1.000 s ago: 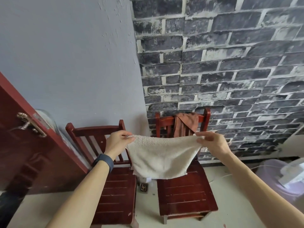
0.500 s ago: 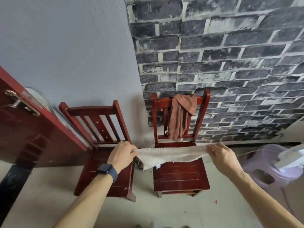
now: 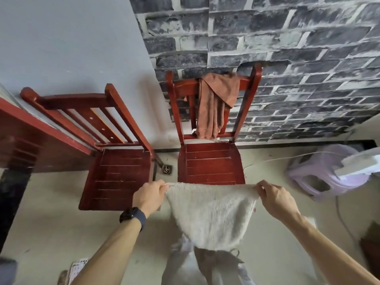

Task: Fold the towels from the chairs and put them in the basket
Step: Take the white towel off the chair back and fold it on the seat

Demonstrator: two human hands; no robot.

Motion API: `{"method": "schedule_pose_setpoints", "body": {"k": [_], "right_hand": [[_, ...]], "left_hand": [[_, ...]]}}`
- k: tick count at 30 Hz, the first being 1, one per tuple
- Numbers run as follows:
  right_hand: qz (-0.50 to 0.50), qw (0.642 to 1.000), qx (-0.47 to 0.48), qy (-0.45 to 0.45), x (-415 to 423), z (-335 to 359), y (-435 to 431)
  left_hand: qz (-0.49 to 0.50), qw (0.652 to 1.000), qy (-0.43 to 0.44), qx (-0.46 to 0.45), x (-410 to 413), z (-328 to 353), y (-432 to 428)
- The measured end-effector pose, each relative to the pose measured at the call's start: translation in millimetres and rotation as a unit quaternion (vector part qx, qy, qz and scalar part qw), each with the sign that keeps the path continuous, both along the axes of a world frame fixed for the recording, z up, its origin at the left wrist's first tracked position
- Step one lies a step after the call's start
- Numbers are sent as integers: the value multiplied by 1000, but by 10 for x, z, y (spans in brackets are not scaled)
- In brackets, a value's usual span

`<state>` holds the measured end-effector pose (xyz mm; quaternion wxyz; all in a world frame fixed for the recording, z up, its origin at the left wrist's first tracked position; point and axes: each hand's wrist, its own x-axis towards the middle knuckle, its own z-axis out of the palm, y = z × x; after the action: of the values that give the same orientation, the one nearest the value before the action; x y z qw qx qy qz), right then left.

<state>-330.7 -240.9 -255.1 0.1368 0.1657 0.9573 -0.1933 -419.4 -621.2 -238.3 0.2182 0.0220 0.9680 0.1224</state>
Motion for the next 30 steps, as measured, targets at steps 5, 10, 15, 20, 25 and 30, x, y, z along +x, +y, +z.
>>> {"method": "schedule_pose_setpoints", "body": {"k": [5,10,15,20,25,30], "right_hand": [[-80,996,-13,-39,-680,-558,16],[-158,986,-46,-39,-1395,-1390,29],[-218,974,-65,-14,-1862,-2161,62],[-282,952,-120,17,-2229,-2583,120],[-334,921,-199,22,-2608,-2815,163],[-265,937,-218,-62,-2443,-3073,75]], "left_hand": [[90,993,-46,59,-695,-592,289],[115,988,-70,76,-1423,-1558,533],[173,967,-104,152,-1844,-2453,632],[196,954,-116,193,-2149,-2834,675],[270,907,-141,290,-2533,-2948,840],[235,896,-204,317,-2356,-3143,821]]}}
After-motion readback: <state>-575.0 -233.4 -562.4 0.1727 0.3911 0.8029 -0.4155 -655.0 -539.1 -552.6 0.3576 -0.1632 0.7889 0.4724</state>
